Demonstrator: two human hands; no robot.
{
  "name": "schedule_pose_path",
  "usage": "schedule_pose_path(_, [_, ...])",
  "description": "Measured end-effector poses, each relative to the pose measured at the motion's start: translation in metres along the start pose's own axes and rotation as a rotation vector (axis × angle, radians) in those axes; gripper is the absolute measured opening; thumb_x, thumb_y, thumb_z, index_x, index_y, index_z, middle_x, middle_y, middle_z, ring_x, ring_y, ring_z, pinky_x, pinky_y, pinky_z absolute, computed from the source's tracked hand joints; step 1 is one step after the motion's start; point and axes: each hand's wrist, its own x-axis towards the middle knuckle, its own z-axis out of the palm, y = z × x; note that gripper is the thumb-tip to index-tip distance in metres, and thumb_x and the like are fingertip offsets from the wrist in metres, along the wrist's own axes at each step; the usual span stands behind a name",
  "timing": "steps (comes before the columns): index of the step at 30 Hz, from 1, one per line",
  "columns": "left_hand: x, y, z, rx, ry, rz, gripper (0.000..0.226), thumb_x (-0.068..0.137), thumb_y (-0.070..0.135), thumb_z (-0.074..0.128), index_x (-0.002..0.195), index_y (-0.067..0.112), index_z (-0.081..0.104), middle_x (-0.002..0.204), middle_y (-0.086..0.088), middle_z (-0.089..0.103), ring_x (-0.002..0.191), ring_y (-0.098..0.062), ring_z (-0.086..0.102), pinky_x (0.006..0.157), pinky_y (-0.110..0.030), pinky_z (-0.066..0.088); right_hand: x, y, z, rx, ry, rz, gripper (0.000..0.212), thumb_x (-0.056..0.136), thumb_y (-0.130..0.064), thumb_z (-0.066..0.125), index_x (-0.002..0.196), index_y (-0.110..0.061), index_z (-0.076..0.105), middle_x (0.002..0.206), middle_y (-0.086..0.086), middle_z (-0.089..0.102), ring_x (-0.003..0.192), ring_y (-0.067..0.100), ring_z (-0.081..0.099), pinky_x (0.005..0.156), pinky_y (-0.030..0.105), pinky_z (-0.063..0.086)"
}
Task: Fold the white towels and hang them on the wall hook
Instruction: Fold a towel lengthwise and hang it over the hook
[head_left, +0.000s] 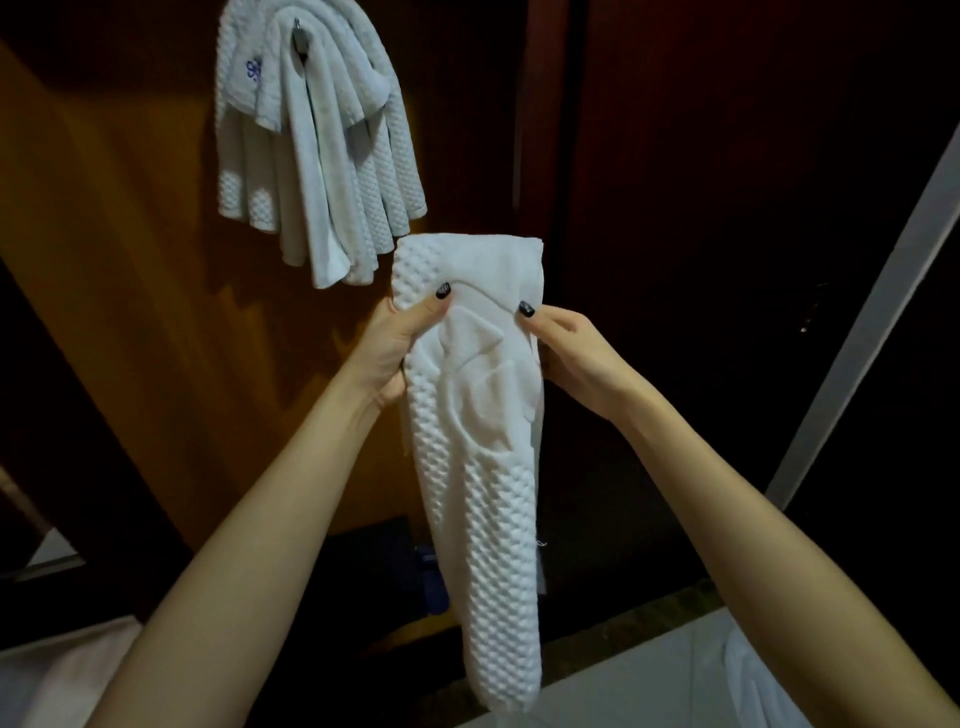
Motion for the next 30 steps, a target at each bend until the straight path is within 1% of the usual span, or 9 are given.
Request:
schedule_pose_path(5, [0.012,0.01,0.001,0.098,-0.009,0.002,0.019,0.083,0.012,0.067,0.1,0.016,0.075,0.108,-0.011,0.071,0.103,-0.027,0.067,0.086,-0.041,0.055,0.005,-0.005,0.014,0.15,0.081,-0.081,0.025,0.096,-0.029,0.059,0.107,-0.008,0.066,0.097,0.017,0.063,0.085,0.034,0.059,0.075,0.042,0.045])
schedule_pose_path(8, [0.015,0.007,-0.006,0.186,0.082,-0.011,0.021,0.085,0.013,0.068,0.105,0.01,0.071,0.107,-0.014,0.071,0.103,-0.029,0.066,0.094,-0.046,0.051,0.008,-0.004,0.018,0.115,0.101,-0.073,0.033,0.097,-0.03,0.058,0.111,-0.001,0.065,0.093,0.013,0.068,0.077,0.025,0.065,0.066,0.033,0.05])
schedule_pose_path(11, [0.016,-0.001,-0.01,0.631,0.331,0.015,0.037,0.085,0.029,0.07,0.111,0.004,0.06,0.106,-0.011,0.068,0.099,-0.027,0.065,0.083,-0.039,0.055,0.012,-0.002,0.017,0.02,0.17,-0.104,0.042,0.097,-0.025,0.059,0.092,0.016,0.059,0.085,0.021,0.061,0.075,0.029,0.061,0.06,0.025,0.049])
schedule_pose_path(13, [0.011,-0.01,-0.009,0.921,0.428,0.059,0.044,0.089,0.036,0.063,0.121,0.009,0.053,0.12,-0.007,0.059,0.109,-0.018,0.057,0.086,-0.028,0.049,0.016,-0.003,0.022,0.011,0.232,-0.094,0.045,0.096,-0.024,0.06,0.068,0.01,0.05,0.071,0.016,0.048,0.063,0.028,0.047,0.056,0.031,0.041])
schedule_pose_path(16, [-0.011,-0.024,0.004,1.101,0.39,0.303,0.058,0.091,0.034,0.06,0.14,0.009,0.04,0.146,-0.008,0.035,0.131,-0.017,0.035,0.105,-0.021,0.027,0.023,-0.001,0.032,-0.046,0.303,-0.134,0.047,0.095,-0.02,0.061,0.057,-0.003,0.039,0.059,0.008,0.029,0.051,0.02,0.027,0.049,0.03,0.025])
schedule_pose_path(19, [-0.022,-0.034,0.016,1.362,0.316,0.376,0.07,0.083,0.043,0.065,0.142,0.015,0.038,0.147,-0.004,0.037,0.134,-0.022,0.033,0.107,-0.033,0.03,0.024,0.001,0.04,-0.102,0.293,-0.156,0.046,0.095,-0.014,0.06,0.055,-0.01,0.037,0.053,0.003,0.026,0.048,0.011,0.022,0.049,0.026,0.018])
schedule_pose_path(22, [-0.025,-0.042,0.02,1.525,0.417,0.329,0.071,0.081,0.044,0.062,0.143,0.023,0.035,0.141,0.0,0.032,0.126,-0.022,0.033,0.094,-0.036,0.039,0.023,0.002,0.037,-0.138,0.198,-0.152,0.05,0.097,-0.011,0.053,0.048,-0.015,0.047,0.047,-0.004,0.041,0.044,0.006,0.035,0.047,0.018,0.028])
schedule_pose_path(25, [-0.025,-0.045,0.018,1.467,0.41,0.449,0.056,0.085,0.025,0.061,0.138,0.019,0.046,0.116,-0.004,0.044,0.101,-0.018,0.044,0.079,-0.027,0.04,0.024,0.002,0.027,-0.178,0.204,-0.166,0.043,0.098,-0.011,0.052,0.057,0.002,0.046,0.058,0.009,0.04,0.056,0.022,0.031,0.052,0.036,0.024])
schedule_pose_path(30, [-0.02,-0.042,0.014,1.469,0.239,0.695,0.038,0.082,-0.004,0.064,0.118,0.006,0.055,0.1,-0.017,0.064,0.082,-0.033,0.064,0.066,-0.032,0.049,0.024,0.007,0.014,-0.277,0.341,-0.181,0.056,0.091,-0.011,0.062,0.045,-0.021,0.031,0.049,0.0,0.027,0.048,0.011,0.025,0.049,0.026,0.022])
